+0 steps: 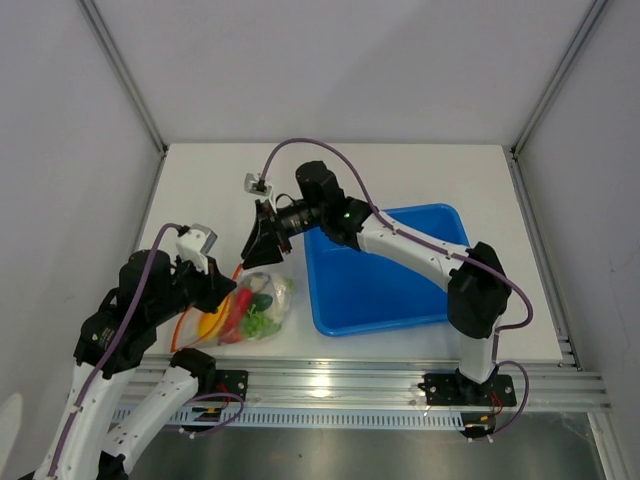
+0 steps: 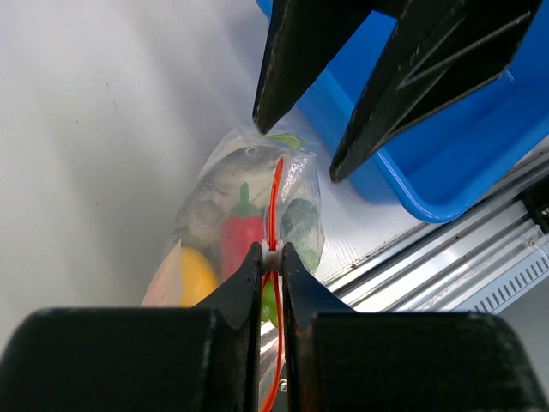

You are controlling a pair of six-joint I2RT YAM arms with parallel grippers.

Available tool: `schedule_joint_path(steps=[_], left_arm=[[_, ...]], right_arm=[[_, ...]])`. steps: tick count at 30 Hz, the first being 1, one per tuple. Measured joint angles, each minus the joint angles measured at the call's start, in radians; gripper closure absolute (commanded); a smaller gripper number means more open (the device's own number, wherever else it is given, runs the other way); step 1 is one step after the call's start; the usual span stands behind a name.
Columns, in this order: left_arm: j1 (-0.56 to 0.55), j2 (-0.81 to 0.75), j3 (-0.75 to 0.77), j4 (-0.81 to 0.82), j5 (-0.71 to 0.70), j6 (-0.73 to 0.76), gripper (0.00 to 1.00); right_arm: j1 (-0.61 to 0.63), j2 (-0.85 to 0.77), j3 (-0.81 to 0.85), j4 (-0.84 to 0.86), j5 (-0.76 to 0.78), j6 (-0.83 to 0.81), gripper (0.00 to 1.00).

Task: Place the food in the zip-top bag and seal the zipper
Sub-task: Zip the zipper food storage bag at the center of the board.

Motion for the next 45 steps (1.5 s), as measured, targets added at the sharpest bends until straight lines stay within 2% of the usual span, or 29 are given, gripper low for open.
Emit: schedule_joint_path(steps=[7, 27, 32, 39, 45], left_arm=[[0.0, -0.001, 0.0, 0.0, 0.011, 0.0, 0.99], [0.0, -0.001, 0.0, 0.0, 0.014, 0.0, 0.99], [0.0, -0.001, 0.0, 0.0, 0.014, 0.0, 0.99], [0.0, -0.001, 0.0, -0.004, 0.012, 0.0, 1.0], [0.001, -0.001, 0.0, -0.01, -0.012, 0.0, 0.99]], right_arm=[[0.033, 0.043, 0.044, -0.001, -0.033, 0.004, 0.59], [0.044, 0.07, 0.061, -0.04, -0.054, 0.006, 0.81], [0.045, 0.072, 0.063, -0.048, -0.053, 0.001, 1.0], [0.051, 0.076, 0.07, -0.074, -0.009, -0.005, 1.0], [0.068, 0.057, 0.056, -0.087, 0.117, -0.012, 1.0]])
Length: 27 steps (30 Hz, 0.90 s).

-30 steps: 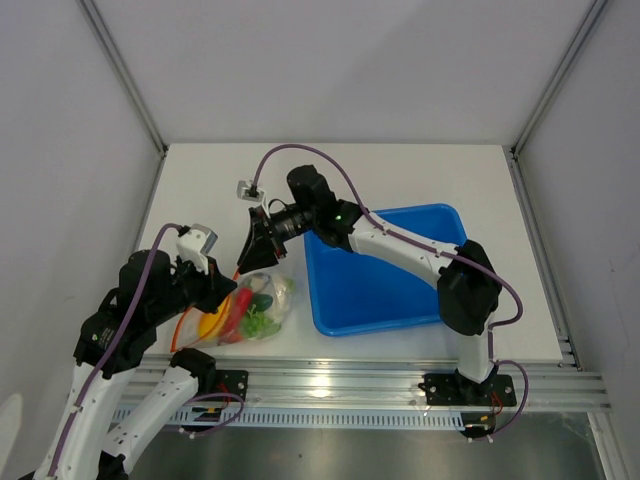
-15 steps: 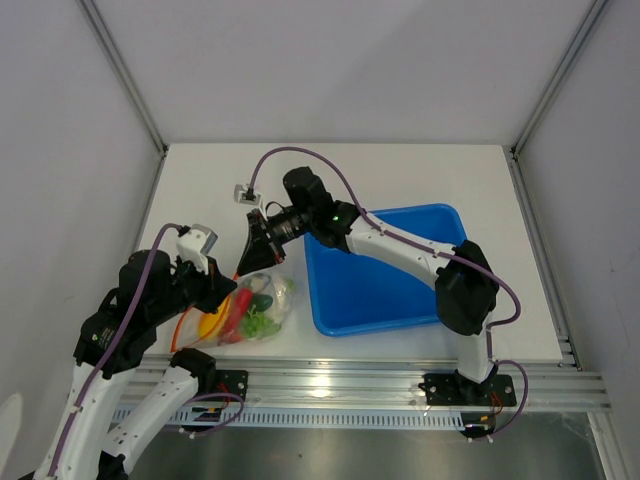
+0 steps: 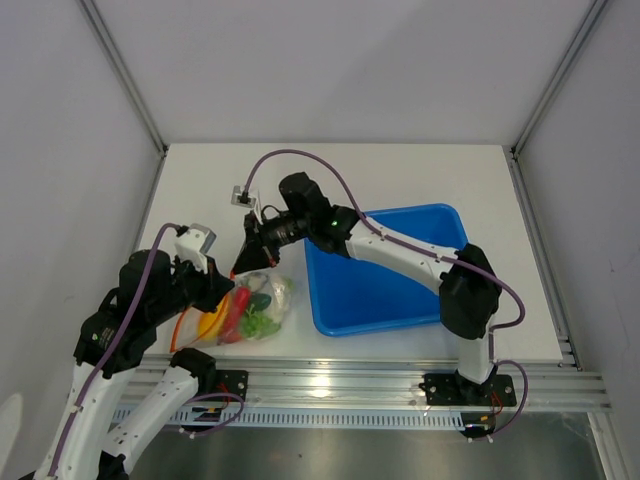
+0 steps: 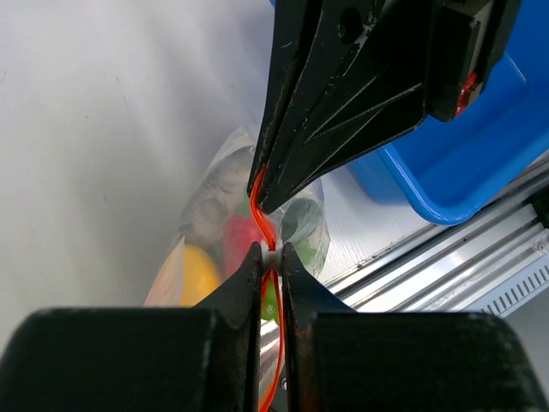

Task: Place the food in the zip-top bag and seal the zipper
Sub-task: Zip the zipper food storage bag at the center of the board.

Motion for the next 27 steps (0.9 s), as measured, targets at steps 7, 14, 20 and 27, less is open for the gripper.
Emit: schedule_joint_path(steps=[7, 14, 20, 27], left_arm=[[0.0, 0.0, 0.0, 0.003, -0.008, -0.001, 0.99], [0.0, -0.013, 0.0, -0.012, 0.006, -0.007, 0.99], [0.0, -0.013, 0.0, -0.012, 0.019, -0.007, 0.99], [0.0, -0.013, 0.0, -0.012, 0.022, -0.007, 0.99]], right_arm=[[0.001, -0.082, -0.09, 0.01, 0.2, 0.0, 1.0], [-0.1, -0.098, -0.135, 0.023, 0.358, 0.001, 1.0], [-0.134, -0.103, -0.157, 0.114, 0.169, 0.051, 0.52], [-0.085, -0.064, -0.064, 0.104, -0.124, 0.04, 0.44]])
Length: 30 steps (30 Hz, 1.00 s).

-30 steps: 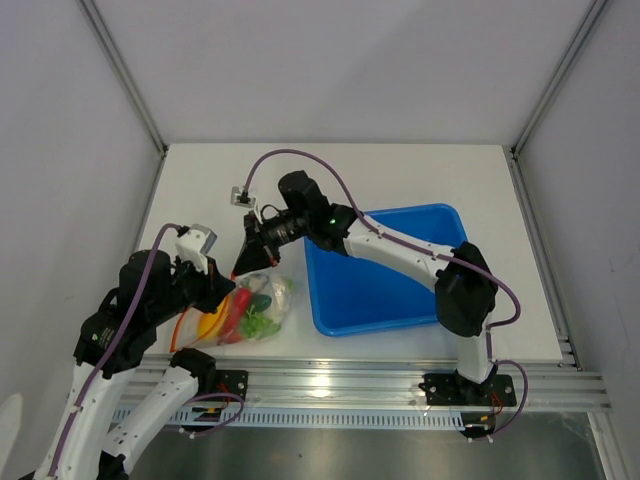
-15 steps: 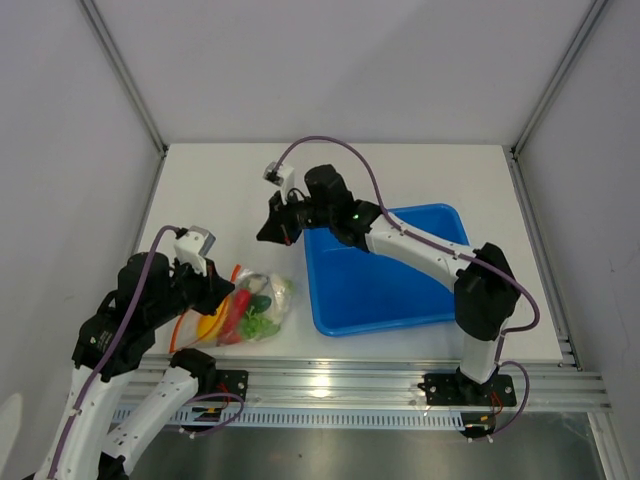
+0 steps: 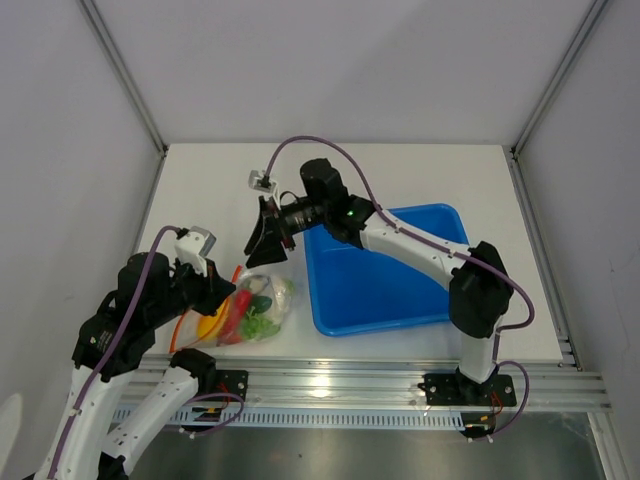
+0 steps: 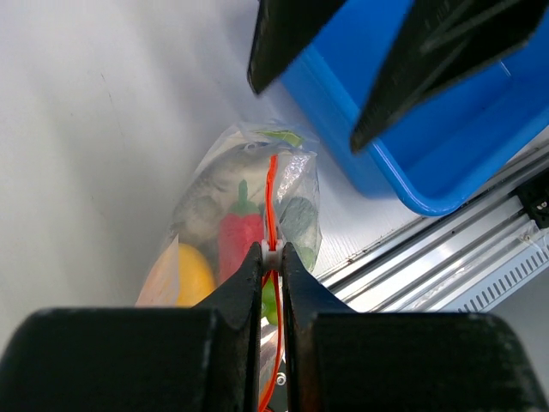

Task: Place the food in the zip-top bag and seal the zipper
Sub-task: Zip the zipper food storage bag at the center of the board.

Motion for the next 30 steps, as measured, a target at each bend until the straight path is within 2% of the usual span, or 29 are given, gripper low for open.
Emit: schedule_joint_path(steps=[5, 11, 22, 30], left_arm=[[0.0, 0.0, 0.0, 0.0, 0.0, 0.0, 0.99], [0.0, -0.003, 0.0, 0.0, 0.002, 0.0, 0.99], [0.0, -0.007, 0.0, 0.0, 0.004, 0.0, 0.99], [0.0, -0.007, 0.0, -0.002, 0.006, 0.0, 0.99]], right_arm=[[0.041, 0.048, 0.036, -0.041, -0.09, -0.013, 0.44], [0.063, 0.11, 0.062, -0.093, -0.124, -0.015, 0.48], [0.082, 0.136, 0.127, -0.137, -0.14, -0.031, 0.67], [0.098, 0.172, 0.153, -0.184, -0.151, -0.056, 0.75]])
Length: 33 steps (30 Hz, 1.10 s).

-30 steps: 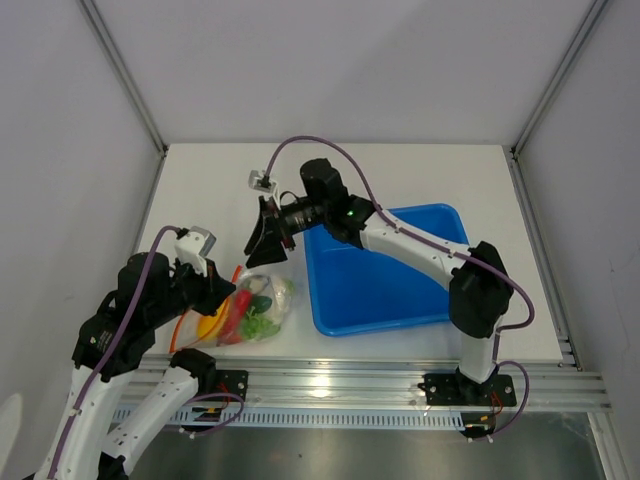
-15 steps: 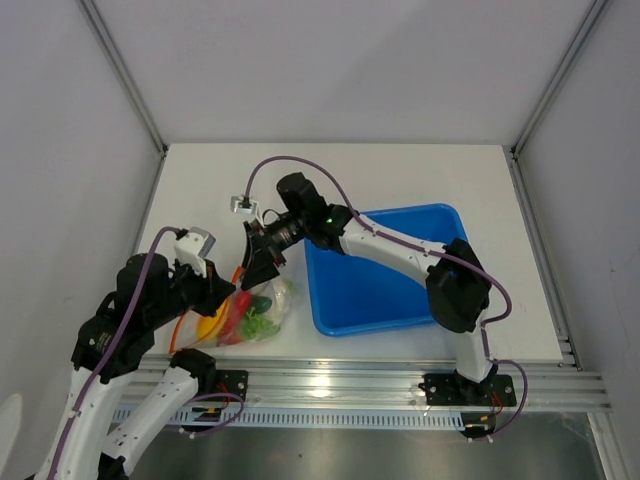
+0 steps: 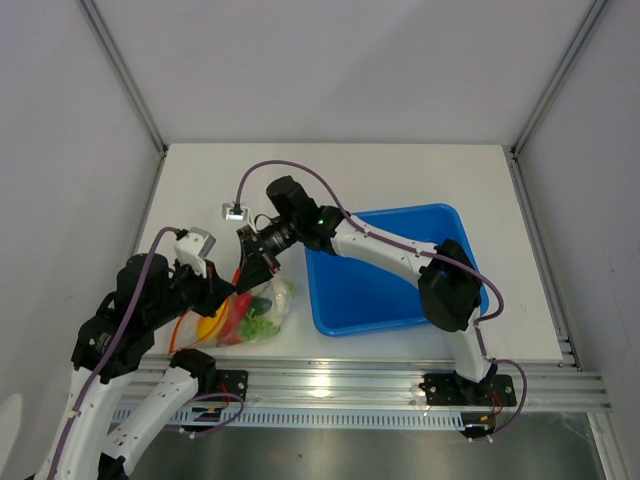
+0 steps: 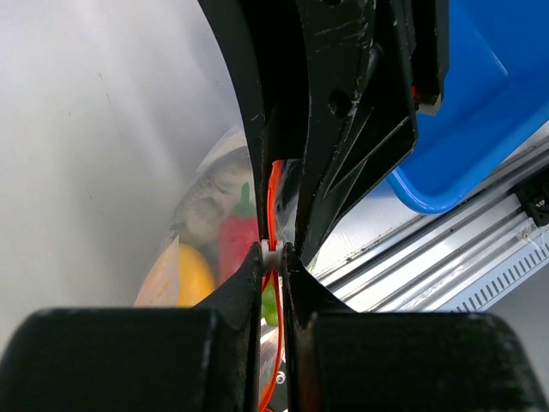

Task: Place the food in the zip-top bag and seal the zipper
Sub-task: Zip the zipper food storage bag at the center of the board.

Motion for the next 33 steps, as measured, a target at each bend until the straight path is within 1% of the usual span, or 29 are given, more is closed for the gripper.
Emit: schedule_joint_path(steps=[3, 4, 10, 15, 18, 22, 30, 31, 32, 33], left_arm=[[0.0, 0.0, 0.0, -0.006, -0.003, 0.0, 0.99], [0.0, 0.0, 0.0, -0.007, -0.003, 0.0, 0.99], [0.0, 0.0, 0.0, -0.011, 0.002, 0.0, 0.99], [0.0, 0.0, 0.0, -0.022, -0.019, 0.0, 0.99], [0.0, 0.0, 0.0, -0.021, -0.039, 0.0, 0.99], [0.0, -0.001, 0.0, -0.021, -0.051, 0.0, 0.99], [0.0, -0.003, 0.0, -0.021, -0.054, -0.001, 0.99], [0.0, -0.004, 0.0, -0.021, -0.05, -0.001, 0.99], [0.0, -0.005, 0.0, -0.02, -0.046, -0.001, 1.0], [0.0, -0.005, 0.0, -0.02, -0.041, -0.001, 0.99]], right_arm=[[0.003, 0.005, 0.004, -0.027, -0.003, -0.018, 0.9], [0.003, 0.005, 0.005, -0.035, 0.0, -0.024, 1.0], [0.009, 0.008, 0.012, -0.05, 0.048, -0.035, 1.0], [0.018, 0.007, 0.011, -0.048, 0.153, -0.023, 1.0], [0.018, 0.003, 0.001, -0.027, 0.216, 0.022, 1.0], [-0.005, -0.019, -0.055, 0.037, 0.284, 0.106, 1.0], [-0.054, -0.053, -0.12, 0.157, 0.351, 0.216, 1.0], [-0.061, -0.055, -0.128, 0.182, 0.345, 0.222, 0.98], [-0.069, -0.056, -0.133, 0.199, 0.336, 0.229, 0.92], [-0.074, -0.056, -0.137, 0.215, 0.323, 0.234, 0.8]])
